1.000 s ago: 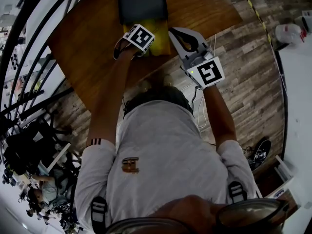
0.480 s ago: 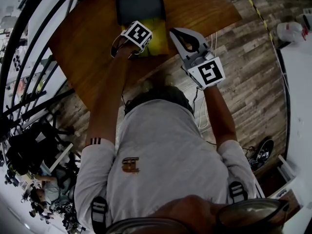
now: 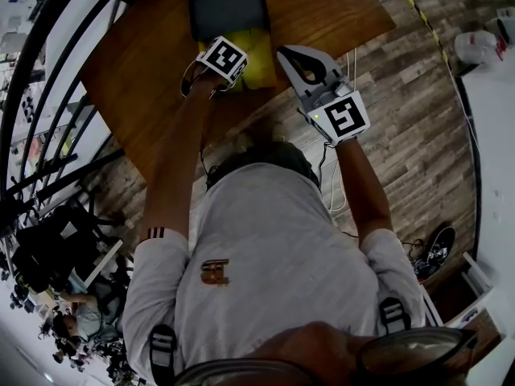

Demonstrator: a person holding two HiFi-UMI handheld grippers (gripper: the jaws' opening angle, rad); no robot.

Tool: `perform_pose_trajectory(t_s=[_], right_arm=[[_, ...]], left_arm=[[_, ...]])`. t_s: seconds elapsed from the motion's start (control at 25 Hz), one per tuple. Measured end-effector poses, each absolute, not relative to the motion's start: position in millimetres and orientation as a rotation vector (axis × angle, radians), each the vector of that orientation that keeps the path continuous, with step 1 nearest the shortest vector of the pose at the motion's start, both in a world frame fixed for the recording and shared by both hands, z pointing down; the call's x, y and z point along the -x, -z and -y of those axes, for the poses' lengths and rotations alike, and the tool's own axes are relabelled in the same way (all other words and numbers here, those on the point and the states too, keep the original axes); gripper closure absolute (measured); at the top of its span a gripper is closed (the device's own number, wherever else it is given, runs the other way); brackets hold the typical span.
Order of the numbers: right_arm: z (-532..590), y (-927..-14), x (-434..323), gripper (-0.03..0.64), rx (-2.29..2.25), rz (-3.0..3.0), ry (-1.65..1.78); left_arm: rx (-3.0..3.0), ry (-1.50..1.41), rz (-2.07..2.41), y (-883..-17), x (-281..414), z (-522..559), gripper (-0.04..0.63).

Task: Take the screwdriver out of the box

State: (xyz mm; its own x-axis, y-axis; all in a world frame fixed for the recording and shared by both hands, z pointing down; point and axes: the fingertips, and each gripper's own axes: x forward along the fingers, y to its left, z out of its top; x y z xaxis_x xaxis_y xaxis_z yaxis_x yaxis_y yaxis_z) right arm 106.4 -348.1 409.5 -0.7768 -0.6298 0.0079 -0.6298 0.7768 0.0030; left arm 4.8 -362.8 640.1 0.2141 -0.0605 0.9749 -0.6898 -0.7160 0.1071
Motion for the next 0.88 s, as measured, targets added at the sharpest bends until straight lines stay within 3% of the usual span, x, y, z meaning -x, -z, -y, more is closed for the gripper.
perform_pose_trajectory(t_s=[0.48, 0.88], right_arm=[[332.9, -406.7, -95.5, 0.584, -1.050, 2.934, -0.056], [315.2, -388.6, -72.9, 0.584, -1.031, 2.952, -0.058]], left_arm=[[-2.166, -1.307, 0.811, -591.0, -1.3, 360.0, 0.522], [-2.438, -0.790, 1.004, -503.0, 3.7, 349.1, 0.522]])
